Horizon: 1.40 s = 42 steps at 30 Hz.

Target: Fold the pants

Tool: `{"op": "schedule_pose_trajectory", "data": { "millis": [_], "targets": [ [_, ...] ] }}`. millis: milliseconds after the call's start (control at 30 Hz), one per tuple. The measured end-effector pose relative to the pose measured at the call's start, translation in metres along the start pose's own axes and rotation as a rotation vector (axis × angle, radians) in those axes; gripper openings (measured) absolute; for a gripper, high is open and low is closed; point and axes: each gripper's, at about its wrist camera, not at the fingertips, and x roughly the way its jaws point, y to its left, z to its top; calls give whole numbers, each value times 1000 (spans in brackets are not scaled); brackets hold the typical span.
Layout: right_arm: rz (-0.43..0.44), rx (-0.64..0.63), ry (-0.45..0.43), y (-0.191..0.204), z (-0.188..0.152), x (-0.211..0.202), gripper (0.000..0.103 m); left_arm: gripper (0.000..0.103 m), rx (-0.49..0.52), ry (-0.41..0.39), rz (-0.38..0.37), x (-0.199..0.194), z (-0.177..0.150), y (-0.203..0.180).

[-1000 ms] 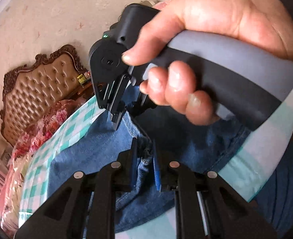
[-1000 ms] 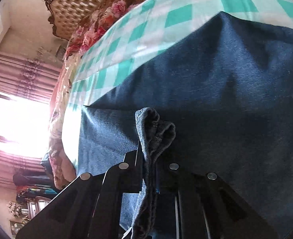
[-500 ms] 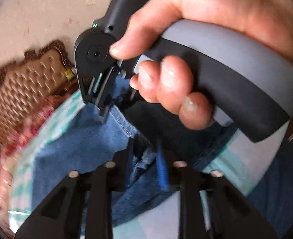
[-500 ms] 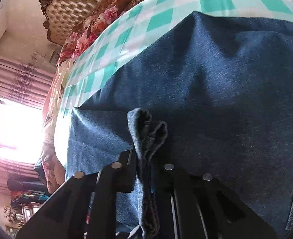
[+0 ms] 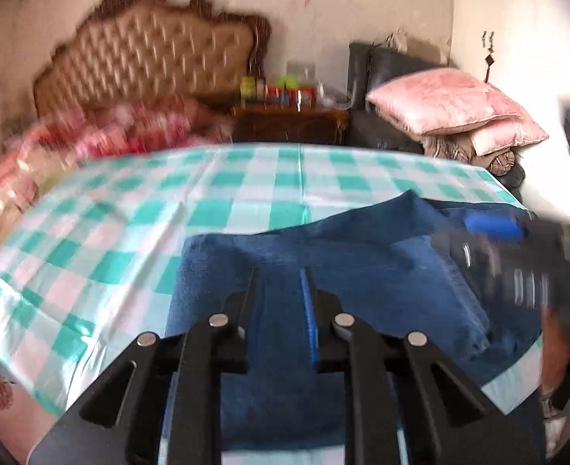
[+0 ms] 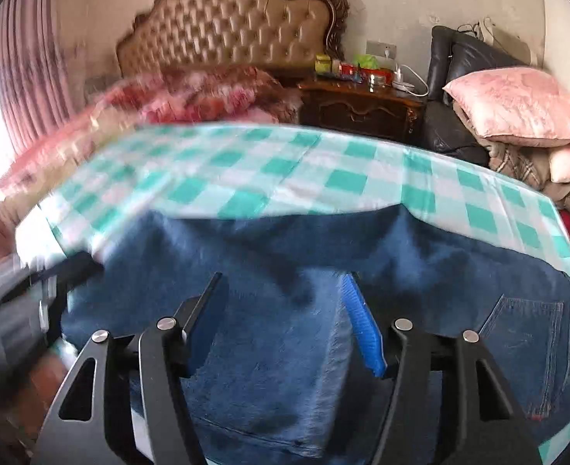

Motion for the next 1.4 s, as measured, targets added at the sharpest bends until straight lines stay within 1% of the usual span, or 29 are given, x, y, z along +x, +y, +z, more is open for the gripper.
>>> {"op": "schedule_pose_trajectory", "data": {
  "millis": [67,133,167,200,233,300,333,367,400,433,467,500,533,567,667,700,767,833,867,900,933,967,1033,1100,1133,1233,1300,1367,1400],
  "targets": [
    [-16,3,57,8,-11,16,59,18,-9,60,-6,17,12,10],
    [-82,9,140,13,-21,37,59,18,14,119,-45,40,27,9],
    [-95,25,193,10,-26,47,57,18,20,141,-52,51,32,10],
    [-84,47,202,8,-31,51,57,18,28,203,-70,70,36,10],
    [-88,33,188,9,-33,50,57,18,30,269,-82,89,36,12],
    [-107,6,188,13,-35,50,56,15,12,329,-7,118,35,25],
    [-109,11,193,12,-36,50,56,12,-11,344,-5,126,37,33],
    [-108,12,194,12,-36,51,56,13,-32,338,19,130,40,41],
    [-108,12,193,12,-36,51,56,13,-43,329,73,132,42,49],
    [-108,11,191,12,-36,50,57,13,-53,326,103,132,44,55],
    [-108,10,189,11,-36,50,57,13,-92,311,117,127,46,63],
    [-106,9,188,11,-38,48,57,13,-117,291,104,119,48,66],
    [-103,11,188,11,-38,48,57,13,-133,253,61,105,48,65],
    [-101,13,187,10,-38,49,57,13,-121,226,21,91,45,59],
    [-101,14,184,11,-38,47,57,15,-89,235,-19,68,21,46],
    [-99,14,185,10,-38,48,57,17,-83,254,-5,67,8,47],
    [-98,13,184,11,-38,47,57,16,-75,272,86,69,-15,57],
    [-98,13,185,11,-37,47,57,14,-129,223,91,55,-22,70],
    [-99,14,186,11,-37,48,57,24,-140,205,127,48,-25,74],
    [-98,13,186,11,-37,48,57,28,-154,171,178,37,-27,79],
    [-99,14,187,11,-36,48,57,29,-168,147,170,28,-29,80],
    [-100,19,192,11,-35,48,57,30,-180,119,130,16,-33,80],
    [-96,51,158,8,-31,39,56,31,-147,90,94,0,-41,68],
    [-87,78,72,3,-24,25,57,31,-97,120,78,-1,-52,56],
    [-87,86,56,1,-22,23,58,31,-83,147,83,1,-58,53],
    [-149,72,120,-8,-26,35,57,33,-84,162,115,6,-74,52],
    [-172,61,171,-16,-38,47,57,35,-71,159,142,4,-75,51],
    [-153,60,147,-21,-42,46,61,34,-75,149,166,-1,-73,50],
    [-145,56,143,-22,-43,46,61,34,-81,134,159,-4,-70,48]
  ]
}}
